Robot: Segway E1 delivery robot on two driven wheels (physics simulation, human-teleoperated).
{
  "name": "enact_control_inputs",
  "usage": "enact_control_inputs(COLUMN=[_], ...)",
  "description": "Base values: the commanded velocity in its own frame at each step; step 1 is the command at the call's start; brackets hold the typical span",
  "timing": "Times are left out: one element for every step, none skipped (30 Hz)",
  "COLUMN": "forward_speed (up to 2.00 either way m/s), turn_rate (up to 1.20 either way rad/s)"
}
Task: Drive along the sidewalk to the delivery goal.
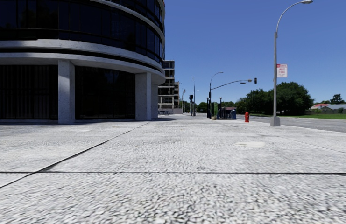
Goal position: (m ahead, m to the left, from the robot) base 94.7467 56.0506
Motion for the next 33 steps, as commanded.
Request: enact_control_inputs(forward_speed=[1.38,1.37,1.36,1.35,1.35,1.35,1.35,1.35,1.35,1.35,1.35,1.35,1.35,1.35,1.35,1.35,1.35,1.35,1.35,1.35,1.35,1.35,1.35,1.35,1.37,2.00,2.00,2.00,2.00,2.00,2.00,2.00,2.00], turn_rate=[0.00,0.00,0.00,0.00,0.00,0.00,0.00,0.00,0.00,0.00,0.00,0.00,0.00,0.00,0.00,0.00,0.00,0.00,0.00,0.00,0.00,0.00,0.00,0.00,0.00,0.00,0.00,0.00,0.00,0.00,0.00,0.00,0.00])
